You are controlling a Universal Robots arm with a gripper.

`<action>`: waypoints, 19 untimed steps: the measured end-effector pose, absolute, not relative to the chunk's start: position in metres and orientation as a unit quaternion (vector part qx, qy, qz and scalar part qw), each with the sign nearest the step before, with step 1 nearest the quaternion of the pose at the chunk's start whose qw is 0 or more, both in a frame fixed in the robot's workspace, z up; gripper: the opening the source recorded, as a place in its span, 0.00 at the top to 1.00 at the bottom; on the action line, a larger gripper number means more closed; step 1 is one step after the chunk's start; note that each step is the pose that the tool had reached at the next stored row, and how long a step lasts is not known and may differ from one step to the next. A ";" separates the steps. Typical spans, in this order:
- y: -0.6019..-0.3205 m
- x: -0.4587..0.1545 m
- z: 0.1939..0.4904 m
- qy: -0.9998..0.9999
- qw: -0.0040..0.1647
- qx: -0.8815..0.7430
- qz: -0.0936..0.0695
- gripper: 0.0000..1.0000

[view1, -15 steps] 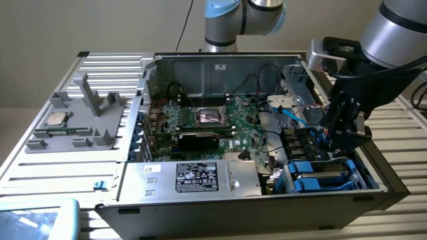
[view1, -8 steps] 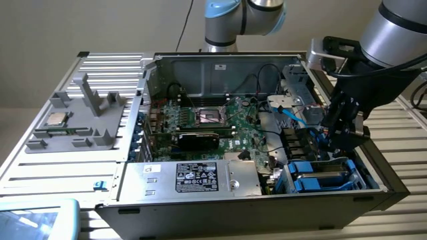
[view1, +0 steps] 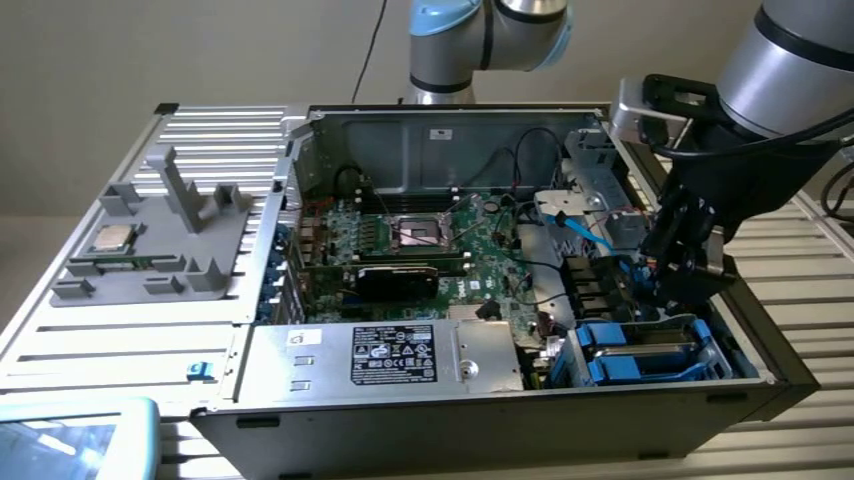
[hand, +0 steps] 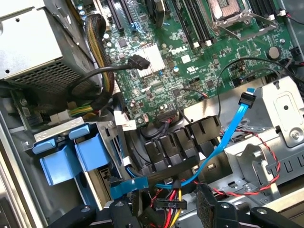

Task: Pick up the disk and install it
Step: 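Insert the first disk wire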

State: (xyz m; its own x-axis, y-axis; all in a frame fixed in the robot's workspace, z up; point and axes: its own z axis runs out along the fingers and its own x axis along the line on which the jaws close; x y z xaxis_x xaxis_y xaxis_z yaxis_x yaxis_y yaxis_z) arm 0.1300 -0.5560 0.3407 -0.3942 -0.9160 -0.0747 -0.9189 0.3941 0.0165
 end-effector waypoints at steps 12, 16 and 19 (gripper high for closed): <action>-0.557 0.129 0.341 0.837 0.028 -0.546 0.028 0.65; -0.554 0.129 0.341 0.837 0.027 -0.546 0.026 0.65; -0.547 0.128 0.345 0.837 0.026 -0.546 0.018 0.65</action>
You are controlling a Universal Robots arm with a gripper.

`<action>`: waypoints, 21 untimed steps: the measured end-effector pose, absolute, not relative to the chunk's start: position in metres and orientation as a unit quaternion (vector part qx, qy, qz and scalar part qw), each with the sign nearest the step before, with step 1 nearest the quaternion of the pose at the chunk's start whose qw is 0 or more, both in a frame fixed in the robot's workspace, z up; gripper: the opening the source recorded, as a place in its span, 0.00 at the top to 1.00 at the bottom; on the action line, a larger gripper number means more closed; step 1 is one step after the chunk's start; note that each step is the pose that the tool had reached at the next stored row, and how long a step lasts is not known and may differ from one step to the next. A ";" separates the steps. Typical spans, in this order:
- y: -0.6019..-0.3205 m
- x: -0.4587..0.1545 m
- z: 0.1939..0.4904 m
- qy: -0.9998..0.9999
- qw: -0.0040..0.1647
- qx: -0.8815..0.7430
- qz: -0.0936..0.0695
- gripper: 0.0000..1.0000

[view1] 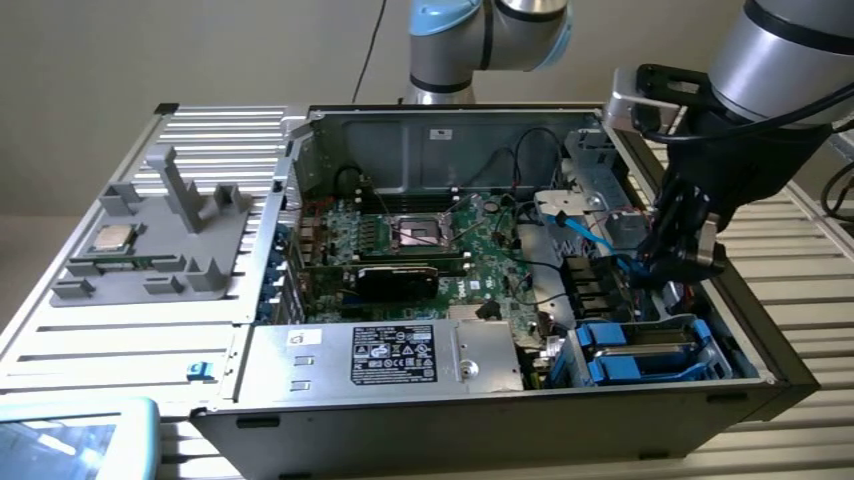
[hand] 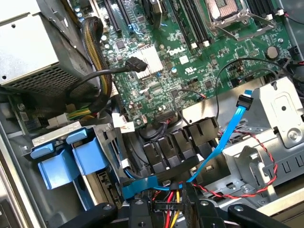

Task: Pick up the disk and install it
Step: 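Insert the first disk wire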

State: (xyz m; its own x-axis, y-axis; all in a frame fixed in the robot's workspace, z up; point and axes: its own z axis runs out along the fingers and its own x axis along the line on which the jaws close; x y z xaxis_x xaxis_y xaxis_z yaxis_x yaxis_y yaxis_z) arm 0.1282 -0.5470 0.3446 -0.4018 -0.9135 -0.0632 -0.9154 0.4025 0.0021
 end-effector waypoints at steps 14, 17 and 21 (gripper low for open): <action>-0.539 0.114 0.350 0.836 0.005 -0.547 -0.043 0.65; -0.539 0.110 0.350 0.836 0.009 -0.546 -0.049 0.65; -0.539 0.107 0.349 0.837 0.008 -0.545 -0.050 0.65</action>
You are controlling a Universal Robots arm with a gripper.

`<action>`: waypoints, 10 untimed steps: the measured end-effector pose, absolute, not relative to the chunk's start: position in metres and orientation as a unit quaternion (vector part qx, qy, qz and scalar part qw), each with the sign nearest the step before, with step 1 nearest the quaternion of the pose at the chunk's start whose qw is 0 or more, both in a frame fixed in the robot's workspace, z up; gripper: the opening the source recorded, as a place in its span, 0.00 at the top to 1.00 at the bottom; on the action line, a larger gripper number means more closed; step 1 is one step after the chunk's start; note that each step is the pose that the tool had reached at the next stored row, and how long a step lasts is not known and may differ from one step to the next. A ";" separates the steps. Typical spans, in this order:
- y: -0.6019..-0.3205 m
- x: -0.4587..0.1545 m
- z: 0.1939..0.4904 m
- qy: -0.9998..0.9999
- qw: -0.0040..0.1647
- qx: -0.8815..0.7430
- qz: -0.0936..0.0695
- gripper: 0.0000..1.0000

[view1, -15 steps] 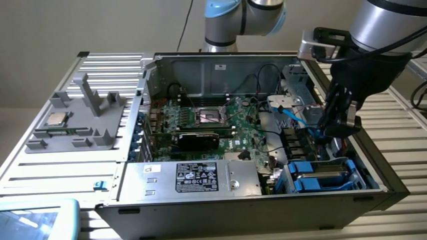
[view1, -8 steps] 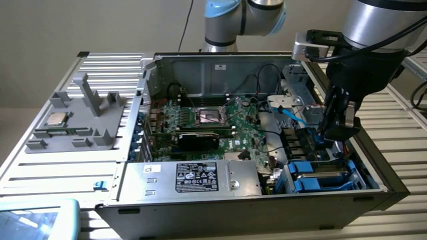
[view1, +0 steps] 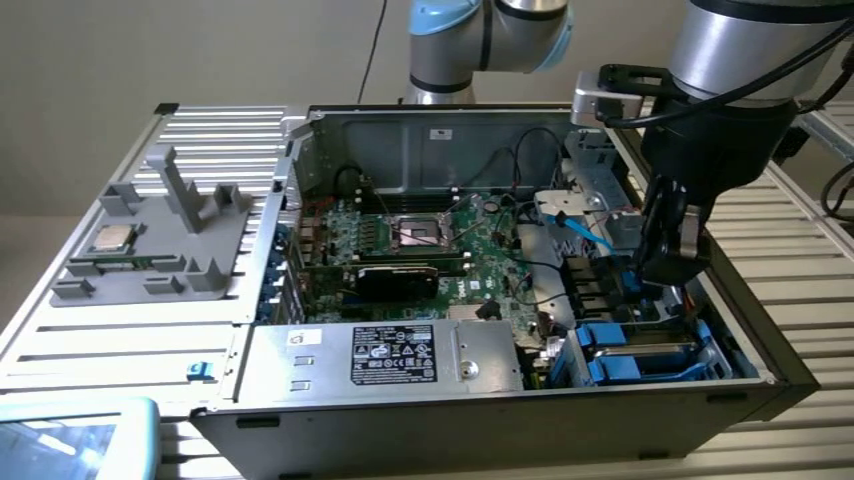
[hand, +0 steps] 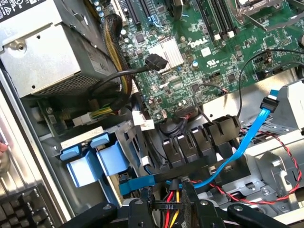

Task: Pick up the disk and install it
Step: 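Insert the first disk wire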

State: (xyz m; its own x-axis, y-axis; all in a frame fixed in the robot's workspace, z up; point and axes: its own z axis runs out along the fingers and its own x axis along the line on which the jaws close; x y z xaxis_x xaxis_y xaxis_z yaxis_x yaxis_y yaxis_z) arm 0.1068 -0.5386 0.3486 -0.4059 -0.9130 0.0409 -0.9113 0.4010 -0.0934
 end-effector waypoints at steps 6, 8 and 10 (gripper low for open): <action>-0.539 0.107 0.348 0.842 0.002 -0.536 -0.060 0.65; -0.539 0.107 0.347 0.842 0.002 -0.536 -0.060 0.65; -0.539 0.107 0.346 0.842 0.002 -0.536 -0.060 0.65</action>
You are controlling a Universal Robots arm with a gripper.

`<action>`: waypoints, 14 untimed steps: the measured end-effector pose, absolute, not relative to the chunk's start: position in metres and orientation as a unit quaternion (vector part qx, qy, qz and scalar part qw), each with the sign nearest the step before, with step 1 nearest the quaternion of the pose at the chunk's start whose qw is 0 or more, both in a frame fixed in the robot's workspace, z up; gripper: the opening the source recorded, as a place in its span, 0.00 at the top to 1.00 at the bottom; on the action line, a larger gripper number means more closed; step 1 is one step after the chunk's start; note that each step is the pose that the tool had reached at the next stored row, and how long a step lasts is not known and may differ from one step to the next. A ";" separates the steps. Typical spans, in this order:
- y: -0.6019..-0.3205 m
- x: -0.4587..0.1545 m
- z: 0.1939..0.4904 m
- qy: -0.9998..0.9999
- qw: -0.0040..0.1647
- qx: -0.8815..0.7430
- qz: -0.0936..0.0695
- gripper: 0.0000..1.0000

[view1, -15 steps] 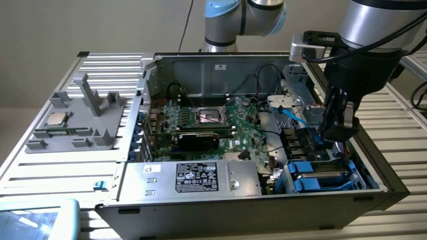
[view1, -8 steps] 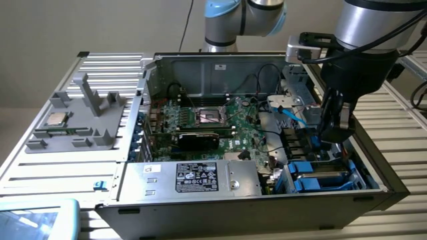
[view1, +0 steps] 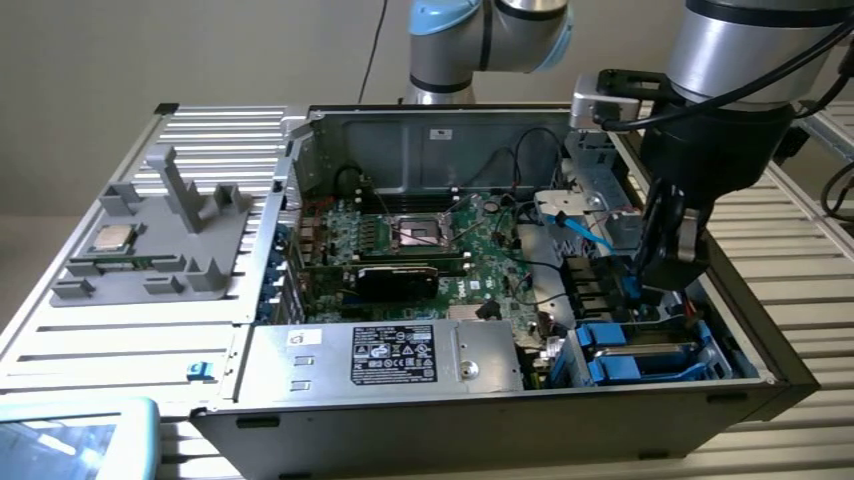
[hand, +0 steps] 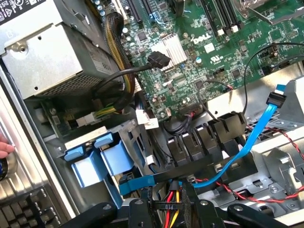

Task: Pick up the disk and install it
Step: 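Insert the first disk wire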

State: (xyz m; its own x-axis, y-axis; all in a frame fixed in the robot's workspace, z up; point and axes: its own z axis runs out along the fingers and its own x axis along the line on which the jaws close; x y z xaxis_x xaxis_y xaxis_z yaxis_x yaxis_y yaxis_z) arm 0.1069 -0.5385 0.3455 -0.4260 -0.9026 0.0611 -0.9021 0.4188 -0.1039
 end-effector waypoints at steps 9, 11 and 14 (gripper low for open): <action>-0.538 0.107 0.345 0.842 0.002 -0.536 -0.060 0.65; -0.538 0.107 0.345 0.842 0.002 -0.536 -0.060 0.65; -0.538 0.107 0.345 0.842 0.002 -0.536 -0.060 0.63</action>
